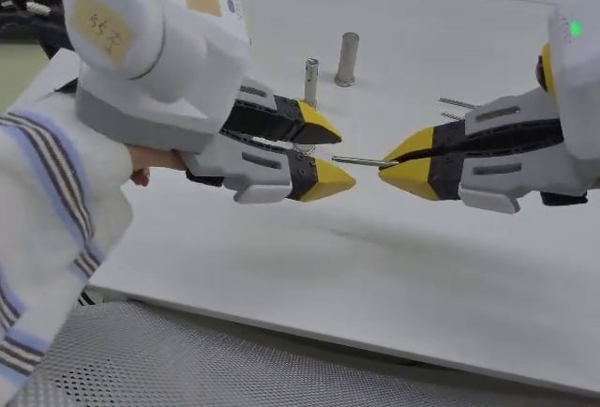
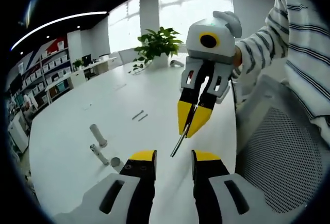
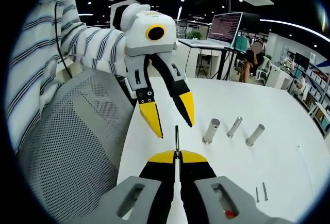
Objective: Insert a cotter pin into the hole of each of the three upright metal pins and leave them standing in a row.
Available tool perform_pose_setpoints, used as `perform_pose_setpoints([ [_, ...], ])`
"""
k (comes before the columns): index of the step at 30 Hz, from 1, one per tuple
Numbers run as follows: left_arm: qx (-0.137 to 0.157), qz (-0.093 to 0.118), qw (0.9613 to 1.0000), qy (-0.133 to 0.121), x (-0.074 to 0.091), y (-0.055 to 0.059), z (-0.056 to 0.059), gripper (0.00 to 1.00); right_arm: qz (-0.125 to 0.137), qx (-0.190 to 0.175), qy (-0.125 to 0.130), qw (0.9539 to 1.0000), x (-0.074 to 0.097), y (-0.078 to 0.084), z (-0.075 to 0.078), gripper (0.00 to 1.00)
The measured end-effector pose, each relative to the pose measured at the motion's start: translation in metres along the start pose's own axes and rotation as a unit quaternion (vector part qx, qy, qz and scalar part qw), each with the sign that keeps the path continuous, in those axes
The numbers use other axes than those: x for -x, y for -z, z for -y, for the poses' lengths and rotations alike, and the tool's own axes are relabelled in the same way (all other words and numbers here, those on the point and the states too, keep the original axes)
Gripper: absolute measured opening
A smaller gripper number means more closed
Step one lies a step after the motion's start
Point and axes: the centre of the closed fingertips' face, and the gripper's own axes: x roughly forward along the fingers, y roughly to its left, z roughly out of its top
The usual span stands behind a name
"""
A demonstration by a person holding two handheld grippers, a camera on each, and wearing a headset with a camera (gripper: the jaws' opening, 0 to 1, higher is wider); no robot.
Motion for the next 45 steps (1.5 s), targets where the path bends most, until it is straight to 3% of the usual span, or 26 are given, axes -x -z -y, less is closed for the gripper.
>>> perform_pose_setpoints([
  [4, 0.029, 0.016, 0.9993, -0.018, 0.007, -0.001, -0.005, 0.35, 0.013, -0.022, 0.010, 0.9996, -0.003, 0.003, 0.012, 0.00],
  [6, 0.045, 0.023, 0.9984, -0.025, 0.015, 0.005, -0.013, 0.41, 0.016, -0.028, 0.012, 0.9994, -0.005, 0.004, 0.016, 0.00],
  [10, 0.074, 0.029, 0.9963, -0.034, 0.019, 0.010, -0.015, 0.50, 0.013, -0.031, 0.019, 0.9992, -0.010, 0.007, 0.025, 0.00],
  [15, 0.096, 0.023, 0.9943, -0.040, 0.024, 0.023, -0.017, 0.54, 0.009, -0.033, 0.022, 0.9992, -0.015, 0.008, 0.036, 0.00],
  [19, 0.108, 0.020, 0.9928, -0.046, 0.022, 0.023, -0.011, 0.63, 0.005, -0.032, 0.024, 0.9992, -0.020, 0.010, 0.045, 0.00],
  [27, 0.121, 0.021, 0.9899, -0.070, 0.023, 0.029, -0.027, 0.62, -0.003, -0.027, 0.024, 0.9994, -0.032, 0.011, 0.054, 0.00],
  [33, 0.134, 0.027, 0.9870, -0.084, 0.019, 0.036, -0.046, 0.59, -0.005, -0.024, 0.023, 0.9994, -0.039, 0.013, 0.064, 0.00],
  [39, 0.140, 0.026, 0.9860, -0.087, 0.010, 0.041, -0.060, 0.55, -0.005, -0.026, 0.020, 0.9994, -0.044, 0.014, 0.068, 0.00],
  [45, 0.140, 0.009, 0.9869, -0.080, -0.002, 0.052, -0.070, 0.52, -0.008, -0.026, 0.021, 0.9994, -0.046, 0.017, 0.071, 0.00],
])
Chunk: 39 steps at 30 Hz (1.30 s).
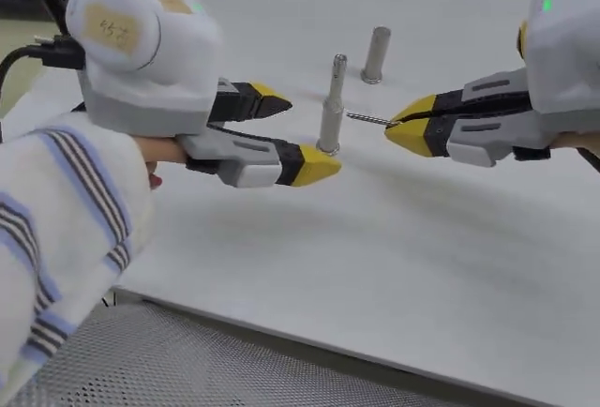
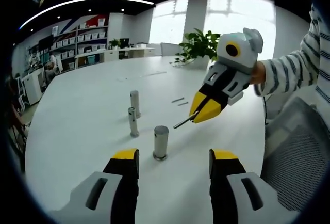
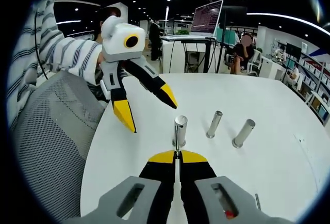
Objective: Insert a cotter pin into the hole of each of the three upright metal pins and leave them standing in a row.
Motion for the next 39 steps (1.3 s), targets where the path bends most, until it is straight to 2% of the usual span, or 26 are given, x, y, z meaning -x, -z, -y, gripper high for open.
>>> perform_pose_setpoints([
  [10, 0.003, -0.005, 1.0000, -0.007, -0.014, 0.000, -0.014, 0.40, -0.001, -0.006, -0.001, 1.0000, -0.003, 0.004, 0.002, 0.00],
  [19, 0.008, -0.015, 0.9998, -0.006, -0.024, 0.005, -0.015, 0.32, 0.001, -0.011, -0.002, 0.9999, -0.005, 0.005, 0.004, 0.00],
  [24, 0.007, -0.021, 0.9997, -0.013, -0.031, 0.006, -0.016, 0.25, 0.001, -0.010, -0.005, 0.9999, -0.006, 0.004, 0.002, 0.00],
  [36, 0.001, -0.015, 0.9998, -0.013, -0.033, 0.003, -0.016, 0.10, 0.007, -0.012, -0.004, 0.9999, -0.007, 0.000, 0.000, 0.00],
  [39, -0.002, -0.014, 0.9998, -0.011, -0.033, 0.002, -0.015, 0.10, 0.008, -0.013, -0.003, 0.9999, -0.007, -0.001, -0.002, 0.00],
])
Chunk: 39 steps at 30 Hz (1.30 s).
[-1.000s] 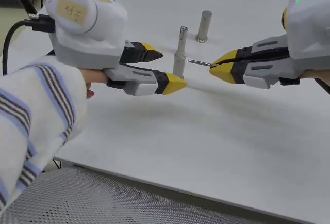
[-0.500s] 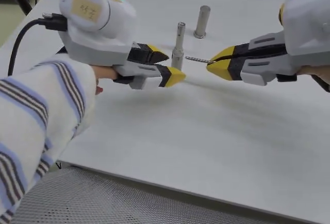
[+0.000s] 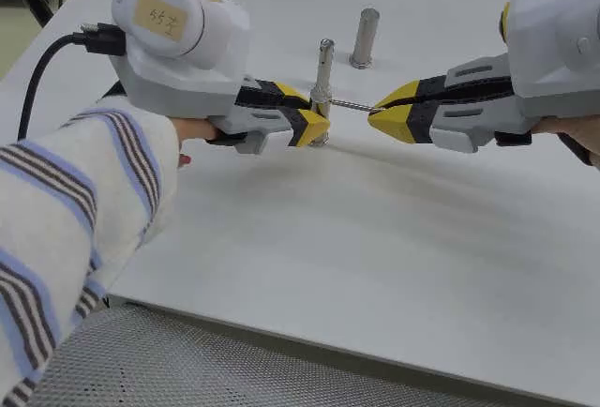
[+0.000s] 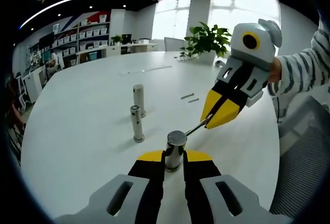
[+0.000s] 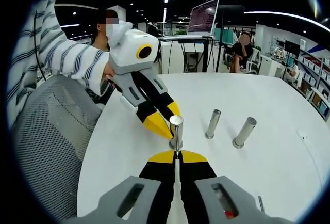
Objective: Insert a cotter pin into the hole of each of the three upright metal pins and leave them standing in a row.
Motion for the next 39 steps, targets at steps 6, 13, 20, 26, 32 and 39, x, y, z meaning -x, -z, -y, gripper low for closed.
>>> perform_pose_setpoints([
  [6, -0.006, -0.003, 1.0000, -0.003, 0.002, 0.000, 0.002, 0.10, 0.003, -0.002, 0.002, 1.0000, -0.002, -0.002, -0.002, 0.00],
  [13, 0.000, -0.003, 1.0000, -0.008, 0.002, 0.001, -0.001, 0.09, 0.003, -0.008, 0.009, 0.9999, -0.007, -0.003, -0.002, 0.00],
  [20, 0.005, -0.004, 0.9999, -0.009, 0.002, 0.001, 0.000, 0.09, 0.005, -0.014, 0.012, 0.9998, -0.011, -0.005, 0.000, 0.00],
  [26, 0.009, -0.003, 0.9999, -0.008, 0.003, 0.002, -0.001, 0.09, 0.012, -0.018, 0.012, 0.9997, -0.014, -0.009, -0.001, 0.00],
  [32, 0.014, -0.002, 0.9999, -0.010, 0.003, 0.003, -0.001, 0.09, 0.012, -0.026, 0.011, 0.9995, -0.019, -0.009, -0.001, 0.00],
  [39, 0.019, -0.001, 0.9998, -0.007, 0.003, 0.003, 0.001, 0.09, 0.018, -0.034, 0.009, 0.9992, -0.026, -0.015, -0.004, 0.00],
])
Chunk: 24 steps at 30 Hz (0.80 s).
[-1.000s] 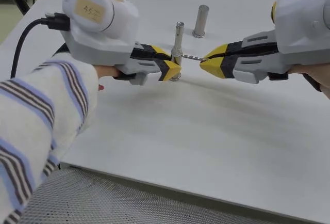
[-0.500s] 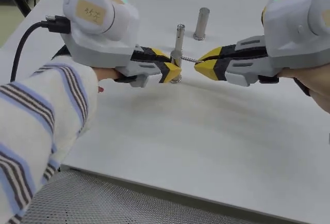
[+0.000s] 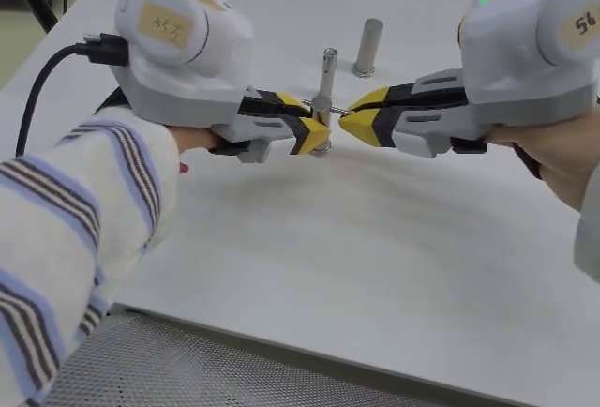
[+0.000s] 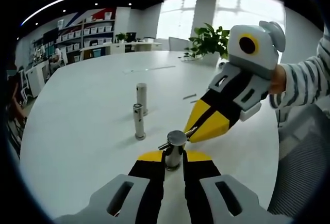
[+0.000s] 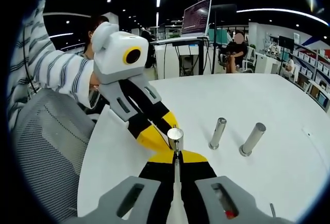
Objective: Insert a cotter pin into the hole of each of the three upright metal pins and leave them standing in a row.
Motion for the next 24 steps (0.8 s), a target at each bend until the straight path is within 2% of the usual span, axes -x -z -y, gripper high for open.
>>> perform_pose_setpoints([
  [7, 0.017, 0.007, 0.9998, -0.001, -0.001, -0.001, 0.000, 0.10, 0.000, 0.002, 0.009, 1.0000, -0.004, -0.002, 0.000, 0.00],
  [16, 0.011, 0.007, 0.9999, -0.003, -0.001, -0.001, 0.001, 0.10, -0.010, 0.008, 0.015, 0.9998, -0.001, 0.003, 0.000, 0.00],
  [24, 0.010, 0.006, 0.9999, -0.004, -0.002, -0.001, 0.000, 0.10, -0.006, 0.002, 0.022, 0.9997, 0.007, 0.003, 0.001, 0.00],
])
